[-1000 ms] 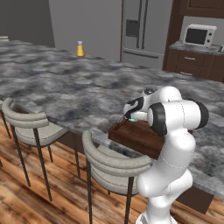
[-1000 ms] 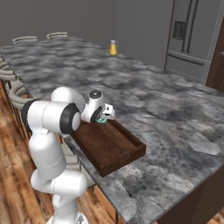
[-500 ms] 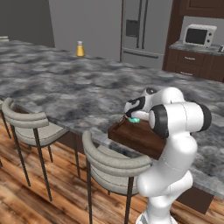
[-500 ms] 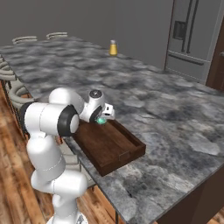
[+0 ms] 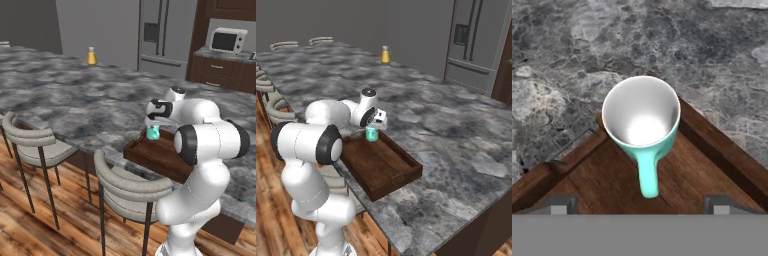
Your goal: There is a tray on the dining counter. Grab the cup, mug, and pitcher and place them on the tray. The pitcher may be placed next to the tray if it cannot fit the tray.
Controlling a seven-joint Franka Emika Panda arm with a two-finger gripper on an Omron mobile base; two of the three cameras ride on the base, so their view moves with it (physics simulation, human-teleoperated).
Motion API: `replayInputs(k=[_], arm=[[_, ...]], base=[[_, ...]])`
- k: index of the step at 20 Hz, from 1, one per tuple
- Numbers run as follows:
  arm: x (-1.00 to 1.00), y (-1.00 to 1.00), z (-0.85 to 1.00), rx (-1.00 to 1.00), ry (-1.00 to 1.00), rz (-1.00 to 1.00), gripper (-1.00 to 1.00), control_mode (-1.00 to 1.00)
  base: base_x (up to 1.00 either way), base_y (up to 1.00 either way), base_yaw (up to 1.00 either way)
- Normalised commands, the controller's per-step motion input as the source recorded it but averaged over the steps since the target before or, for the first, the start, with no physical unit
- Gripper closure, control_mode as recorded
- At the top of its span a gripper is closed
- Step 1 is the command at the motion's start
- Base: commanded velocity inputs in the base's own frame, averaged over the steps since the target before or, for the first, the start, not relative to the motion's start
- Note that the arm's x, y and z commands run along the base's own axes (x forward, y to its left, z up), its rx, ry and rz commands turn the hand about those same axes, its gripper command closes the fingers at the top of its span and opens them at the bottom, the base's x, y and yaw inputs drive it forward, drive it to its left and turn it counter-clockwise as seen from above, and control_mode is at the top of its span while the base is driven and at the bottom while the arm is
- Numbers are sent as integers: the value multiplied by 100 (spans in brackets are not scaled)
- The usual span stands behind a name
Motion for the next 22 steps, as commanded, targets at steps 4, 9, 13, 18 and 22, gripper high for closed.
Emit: replayInputs(k=[4, 9, 13, 18, 22], arm=[[-13, 0, 43, 0, 21, 1, -100, -100], [-33, 0, 8, 0, 22, 8, -100, -100], [-72, 0, 2, 0, 10, 9, -100, -100], [-80, 0, 1, 0, 0, 3, -100, -100], [-61, 0, 6, 0, -2, 0, -100, -100]], base=[[0, 0, 0], [0, 0, 0], [0, 0, 0], [0, 0, 0], [0, 0, 0]])
